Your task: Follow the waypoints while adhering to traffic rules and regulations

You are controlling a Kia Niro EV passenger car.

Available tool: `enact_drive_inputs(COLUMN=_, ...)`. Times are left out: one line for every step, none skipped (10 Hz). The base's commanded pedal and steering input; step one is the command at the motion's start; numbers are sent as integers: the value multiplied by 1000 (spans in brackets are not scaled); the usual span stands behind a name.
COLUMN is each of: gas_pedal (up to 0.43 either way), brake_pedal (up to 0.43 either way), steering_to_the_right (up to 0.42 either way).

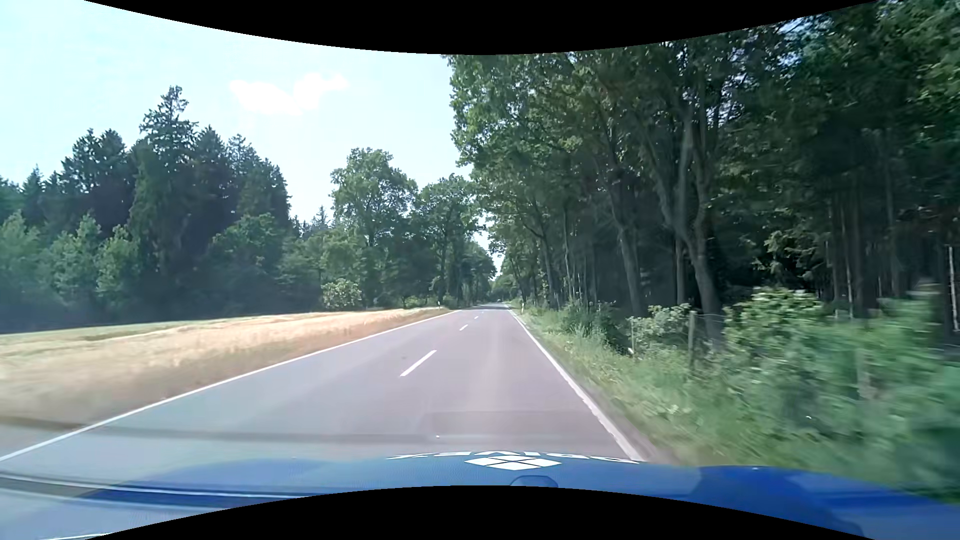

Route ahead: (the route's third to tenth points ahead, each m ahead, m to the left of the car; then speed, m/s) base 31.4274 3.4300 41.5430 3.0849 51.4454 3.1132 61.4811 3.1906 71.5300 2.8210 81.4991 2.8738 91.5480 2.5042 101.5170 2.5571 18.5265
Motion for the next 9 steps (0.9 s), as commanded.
enact_drive_inputs(gas_pedal=189, brake_pedal=0, steering_to_the_right=-2)
enact_drive_inputs(gas_pedal=189, brake_pedal=0, steering_to_the_right=-2)
enact_drive_inputs(gas_pedal=189, brake_pedal=0, steering_to_the_right=-2)
enact_drive_inputs(gas_pedal=189, brake_pedal=0, steering_to_the_right=-2)
enact_drive_inputs(gas_pedal=189, brake_pedal=0, steering_to_the_right=-2)
enact_drive_inputs(gas_pedal=189, brake_pedal=0, steering_to_the_right=-2)
enact_drive_inputs(gas_pedal=189, brake_pedal=0, steering_to_the_right=-2)
enact_drive_inputs(gas_pedal=189, brake_pedal=0, steering_to_the_right=-3)
enact_drive_inputs(gas_pedal=189, brake_pedal=0, steering_to_the_right=-3)
